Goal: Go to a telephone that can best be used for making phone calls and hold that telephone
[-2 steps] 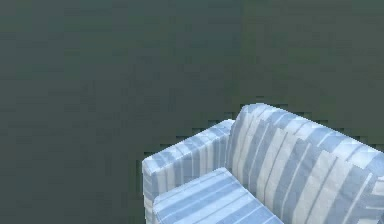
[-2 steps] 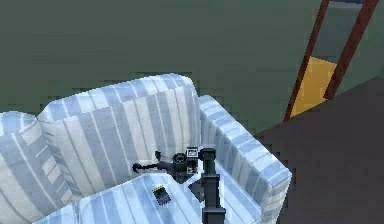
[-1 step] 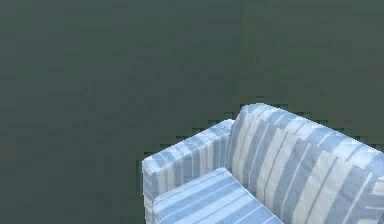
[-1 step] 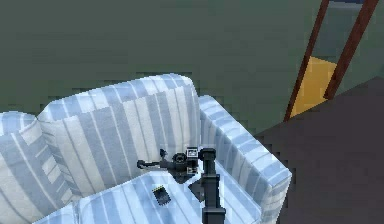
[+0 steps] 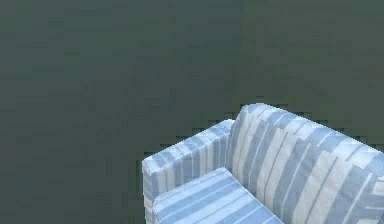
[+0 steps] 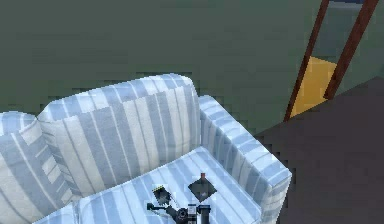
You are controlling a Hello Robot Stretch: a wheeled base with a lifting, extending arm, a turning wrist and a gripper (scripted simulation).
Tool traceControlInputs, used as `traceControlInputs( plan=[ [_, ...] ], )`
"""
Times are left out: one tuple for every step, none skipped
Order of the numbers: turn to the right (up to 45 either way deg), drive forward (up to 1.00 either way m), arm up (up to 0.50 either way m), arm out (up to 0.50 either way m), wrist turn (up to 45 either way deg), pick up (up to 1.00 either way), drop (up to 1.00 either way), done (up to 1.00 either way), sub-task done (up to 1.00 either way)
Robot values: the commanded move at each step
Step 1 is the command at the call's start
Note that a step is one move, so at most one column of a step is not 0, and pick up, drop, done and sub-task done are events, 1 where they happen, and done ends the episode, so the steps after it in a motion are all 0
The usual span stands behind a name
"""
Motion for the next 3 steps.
traceControlInputs(
  plan=[
    [0.0, 0.00, 0.00, 0.00, 0.0, 1.00, 0.00, 0.00, 0.00],
    [0.0, 0.00, 0.10, 0.00, 0.0, 0.00, 0.00, 0.00, 0.00],
    [0.0, 0.00, 0.00, 0.00, 0.0, 0.00, 0.00, 1.00, 0.00]
  ],
)
